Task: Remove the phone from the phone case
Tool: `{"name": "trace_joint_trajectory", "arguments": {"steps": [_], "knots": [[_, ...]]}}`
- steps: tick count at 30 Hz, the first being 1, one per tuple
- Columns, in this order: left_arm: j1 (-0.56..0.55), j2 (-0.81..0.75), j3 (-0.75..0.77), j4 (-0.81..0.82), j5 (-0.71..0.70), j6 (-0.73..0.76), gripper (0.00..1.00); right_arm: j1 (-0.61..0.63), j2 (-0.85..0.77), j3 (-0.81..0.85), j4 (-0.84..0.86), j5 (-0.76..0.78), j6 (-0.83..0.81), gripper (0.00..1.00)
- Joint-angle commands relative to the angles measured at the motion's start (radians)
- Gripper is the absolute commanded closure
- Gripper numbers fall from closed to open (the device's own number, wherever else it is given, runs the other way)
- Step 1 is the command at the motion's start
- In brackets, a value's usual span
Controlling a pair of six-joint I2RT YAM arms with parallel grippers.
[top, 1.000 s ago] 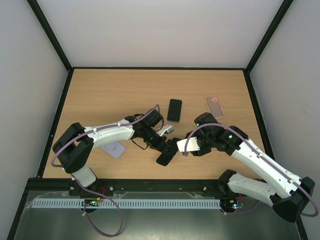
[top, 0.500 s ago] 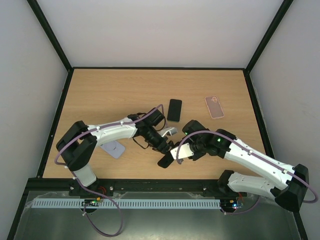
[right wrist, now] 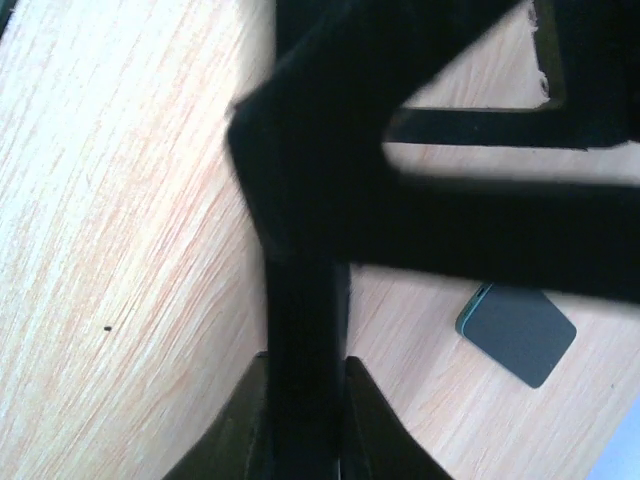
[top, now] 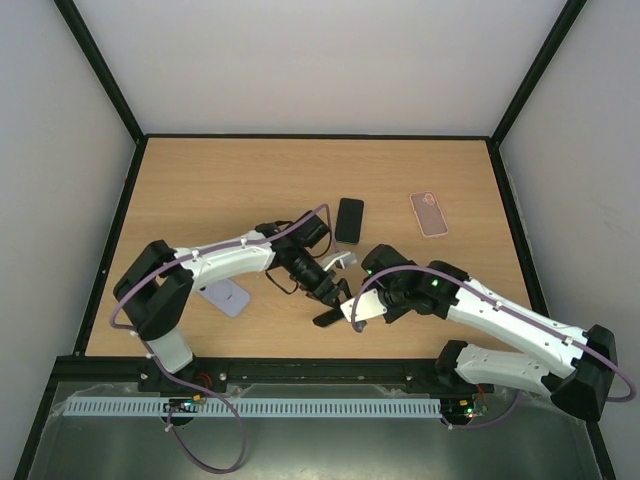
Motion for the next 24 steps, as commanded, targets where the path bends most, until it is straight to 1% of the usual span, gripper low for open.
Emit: {"name": "trace_joint_trajectory", "arguments": {"steps": [1,2,4,5,8,10,13,17,18,22,24], "knots": [[0.030,-0.044,0.008,0.071,-0.071,-0.009,0.03,0.001,-0.029,0.028,-0.006,0.049,0.061,0.98],[0.050,-0.071,-0.016,0.119,-0.092,-0.032,0.01,0.001,-0.039,0.022,-0.011,0.057,0.072,0.98],[0.071,-0.138,-0.059,0.189,-0.166,-0.088,0.01,0.001,-0.058,-0.001,-0.014,0.072,0.108,0.98],[0.078,-0.183,-0.092,0.268,-0.224,-0.123,0.01,0.001,-0.070,-0.013,-0.016,0.076,0.131,0.98],[0.083,-0.324,-0.256,0.507,-0.369,-0.239,0.00,-0.001,-0.114,-0.048,-0.013,0.063,0.229,0.98],[0.086,-0.407,-0.333,0.621,-0.468,-0.309,0.00,-0.007,-0.146,-0.055,-0.016,0.048,0.290,0.98],[0.086,-0.489,-0.424,0.758,-0.560,-0.338,0.02,-0.044,-0.185,-0.047,-0.012,0.016,0.367,0.98],[0.085,-0.566,-0.500,0.864,-0.638,-0.299,0.12,-0.150,-0.233,-0.037,0.051,-0.051,0.473,0.98],[0.085,-0.585,-0.523,0.893,-0.653,-0.294,0.13,-0.183,-0.237,-0.039,0.070,-0.064,0.508,0.98],[0.077,-0.672,-0.638,1.062,-0.698,-0.301,0.14,-0.274,-0.230,-0.028,0.155,-0.124,0.669,0.98],[0.068,-0.711,-0.660,1.106,-0.731,-0.308,0.15,-0.345,-0.209,-0.002,0.196,-0.198,0.743,0.98]]}}
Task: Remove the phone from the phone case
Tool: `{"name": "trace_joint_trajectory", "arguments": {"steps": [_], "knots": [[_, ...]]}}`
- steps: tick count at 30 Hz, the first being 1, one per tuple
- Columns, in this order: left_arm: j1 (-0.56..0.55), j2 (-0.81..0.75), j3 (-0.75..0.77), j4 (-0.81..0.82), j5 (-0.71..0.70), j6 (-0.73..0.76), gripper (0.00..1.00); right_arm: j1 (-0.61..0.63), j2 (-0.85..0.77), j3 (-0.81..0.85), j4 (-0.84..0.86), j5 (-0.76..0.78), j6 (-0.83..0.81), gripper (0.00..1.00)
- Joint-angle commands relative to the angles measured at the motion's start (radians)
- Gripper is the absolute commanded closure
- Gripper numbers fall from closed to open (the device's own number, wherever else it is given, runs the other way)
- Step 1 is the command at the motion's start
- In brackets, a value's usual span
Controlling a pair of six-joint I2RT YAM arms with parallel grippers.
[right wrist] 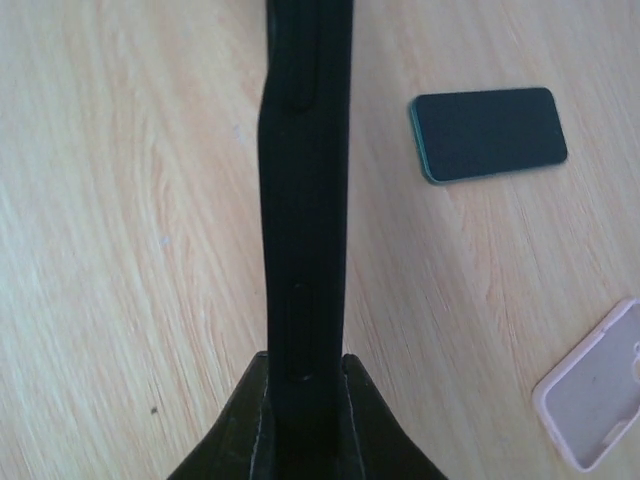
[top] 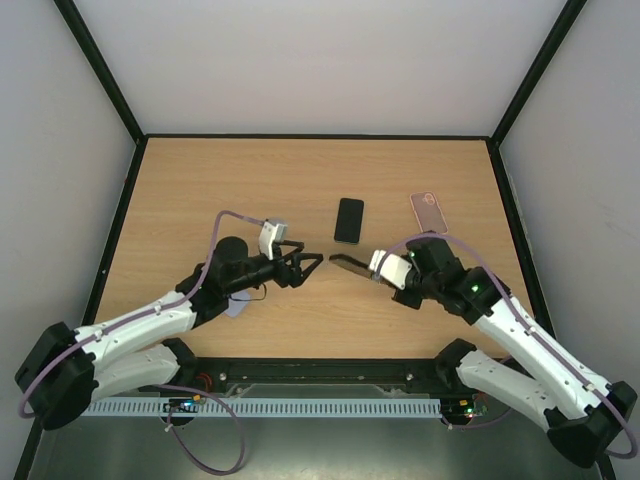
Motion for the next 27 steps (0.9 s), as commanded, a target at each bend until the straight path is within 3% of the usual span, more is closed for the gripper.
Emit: {"name": "trace_joint_trajectory", "arguments": {"steps": [1,5,10,13,18,21,23,27], "knots": [[-0.019,-0.082,-0.052,0.205,-0.113,-0.008,0.16,-0.134,0.025,0.076,0.169,-0.171,0.243,0.98],[-0.027,-0.083,-0.071,0.273,-0.187,-0.014,0.16,-0.305,0.100,0.121,0.223,-0.450,0.388,0.98],[-0.027,0.026,-0.021,0.346,-0.152,-0.072,0.22,-0.458,0.171,0.155,0.264,-0.761,0.524,0.98],[-0.027,0.088,0.018,0.352,-0.155,-0.123,0.28,-0.514,0.171,0.122,0.274,-0.868,0.553,0.98],[-0.028,0.211,0.048,0.491,-0.047,-0.186,0.18,-0.580,0.104,0.020,0.342,-1.013,0.573,0.98],[-0.031,0.286,0.052,0.639,0.031,-0.232,0.17,-0.582,0.087,-0.017,0.386,-1.081,0.598,0.98],[-0.035,0.324,0.066,0.724,0.062,-0.243,0.19,-0.581,0.098,-0.017,0.365,-1.117,0.571,0.98],[-0.035,0.394,0.150,0.724,0.086,-0.229,0.25,-0.582,0.110,-0.039,0.337,-1.170,0.522,0.98]]}}
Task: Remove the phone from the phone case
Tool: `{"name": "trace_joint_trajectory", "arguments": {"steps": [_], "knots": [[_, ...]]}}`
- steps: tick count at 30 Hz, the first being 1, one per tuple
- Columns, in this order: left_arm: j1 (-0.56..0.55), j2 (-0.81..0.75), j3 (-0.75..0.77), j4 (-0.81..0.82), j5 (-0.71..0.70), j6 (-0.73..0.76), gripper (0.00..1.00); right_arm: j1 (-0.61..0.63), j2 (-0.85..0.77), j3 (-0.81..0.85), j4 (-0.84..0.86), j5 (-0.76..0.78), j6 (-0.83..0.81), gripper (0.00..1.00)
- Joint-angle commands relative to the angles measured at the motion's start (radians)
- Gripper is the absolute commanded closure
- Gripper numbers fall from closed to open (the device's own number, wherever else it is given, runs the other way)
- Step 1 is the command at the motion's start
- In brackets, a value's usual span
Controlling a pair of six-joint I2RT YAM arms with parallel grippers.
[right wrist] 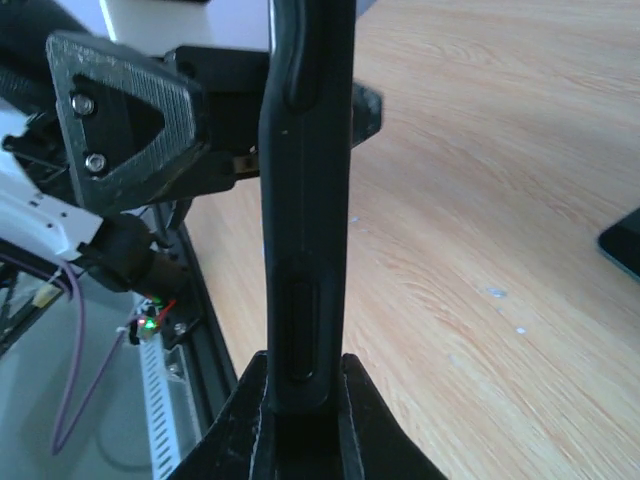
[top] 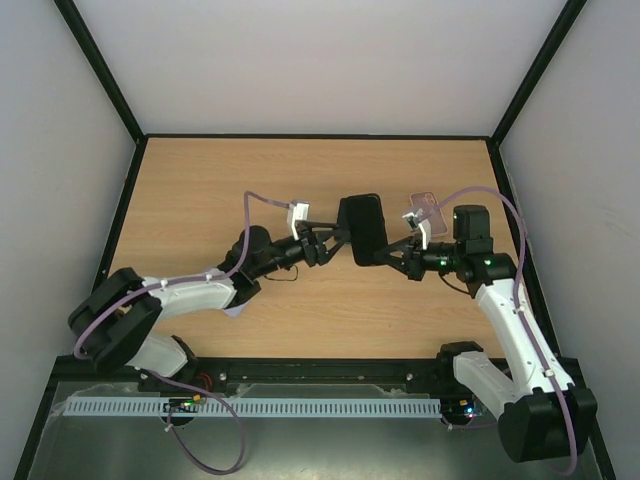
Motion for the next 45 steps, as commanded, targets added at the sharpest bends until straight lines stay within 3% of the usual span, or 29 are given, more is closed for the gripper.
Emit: {"name": "trace_joint_trajectory", "arguments": {"steps": [1,11,23,32,33,35,38,45], "knots": [[-0.004,0.058,0.107,0.156,0.077,-0.007,0.26,-0.005,-0.006,-0.022,0.064,-0.150,-0.036,0.98],[-0.002,0.098,0.172,0.237,0.181,-0.028,0.59,-0.003,-0.048,-0.050,0.091,-0.183,-0.027,0.98],[-0.004,0.112,0.198,0.252,0.349,-0.032,0.78,-0.003,-0.065,-0.061,0.107,-0.212,-0.008,0.98],[0.009,0.059,0.203,0.119,0.410,-0.010,0.96,-0.002,-0.077,-0.031,0.018,-0.197,-0.104,0.98],[0.015,0.044,0.199,0.100,0.410,-0.011,0.97,-0.003,-0.075,-0.022,0.001,-0.184,-0.120,0.94],[0.030,0.007,0.189,0.061,0.408,-0.012,0.97,-0.002,-0.062,0.021,-0.088,-0.146,-0.223,0.75],[0.056,-0.061,0.166,0.000,0.404,-0.009,0.97,-0.002,-0.045,0.090,-0.193,-0.142,-0.344,0.55],[0.083,-0.187,0.165,-0.150,0.396,-0.004,0.97,0.032,0.019,0.202,-0.472,0.030,-0.731,0.35]]}}
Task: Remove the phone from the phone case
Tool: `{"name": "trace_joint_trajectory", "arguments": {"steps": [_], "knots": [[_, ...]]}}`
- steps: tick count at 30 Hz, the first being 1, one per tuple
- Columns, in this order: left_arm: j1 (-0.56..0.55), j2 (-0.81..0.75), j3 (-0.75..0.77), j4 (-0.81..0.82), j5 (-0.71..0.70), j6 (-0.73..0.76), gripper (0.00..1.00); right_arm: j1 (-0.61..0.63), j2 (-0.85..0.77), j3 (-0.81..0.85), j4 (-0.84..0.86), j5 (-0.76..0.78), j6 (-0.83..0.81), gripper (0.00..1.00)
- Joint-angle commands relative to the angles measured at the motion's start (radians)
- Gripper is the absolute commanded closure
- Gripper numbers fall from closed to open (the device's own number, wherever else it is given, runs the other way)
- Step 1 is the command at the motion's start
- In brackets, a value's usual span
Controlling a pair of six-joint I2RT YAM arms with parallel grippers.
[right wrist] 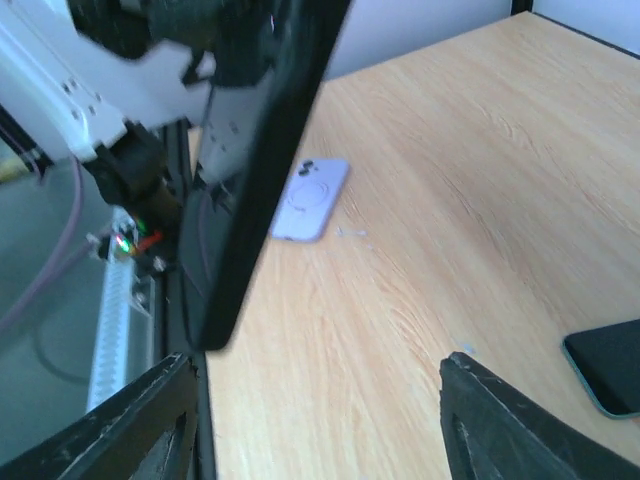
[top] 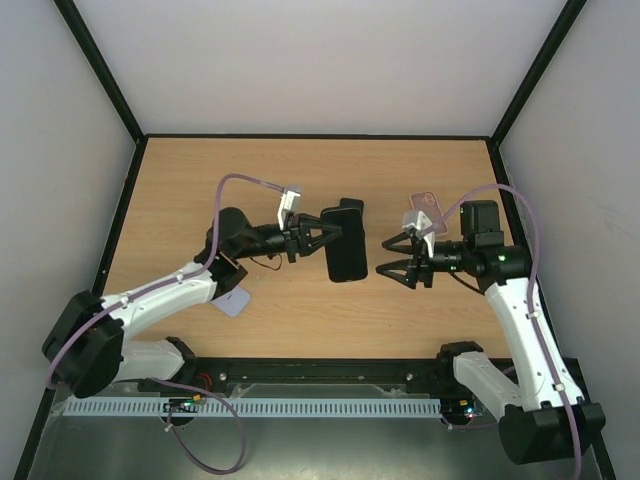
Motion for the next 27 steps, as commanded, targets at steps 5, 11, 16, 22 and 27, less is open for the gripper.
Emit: {"name": "trace_joint_trajectory", "arguments": {"steps": [5,11,16,22,27], "knots": [[0.009,-0.043,0.014,0.083,0.024,-0.083,0.97,0.182,0.101,0.100,-0.404,0.130,-0.465,0.36],[0.000,-0.012,0.012,0.166,0.064,-0.119,0.97,0.238,0.087,0.090,-0.323,0.091,-0.358,0.41],[-0.009,0.000,0.011,0.175,0.085,-0.118,0.97,0.241,0.040,0.061,-0.171,0.070,-0.184,0.46],[-0.011,0.007,0.003,0.210,0.103,-0.138,0.97,0.242,0.048,0.084,-0.159,0.039,-0.134,0.59],[-0.011,0.013,0.004,0.243,0.126,-0.181,0.97,0.242,0.032,0.083,-0.191,0.077,-0.202,0.66]]}}
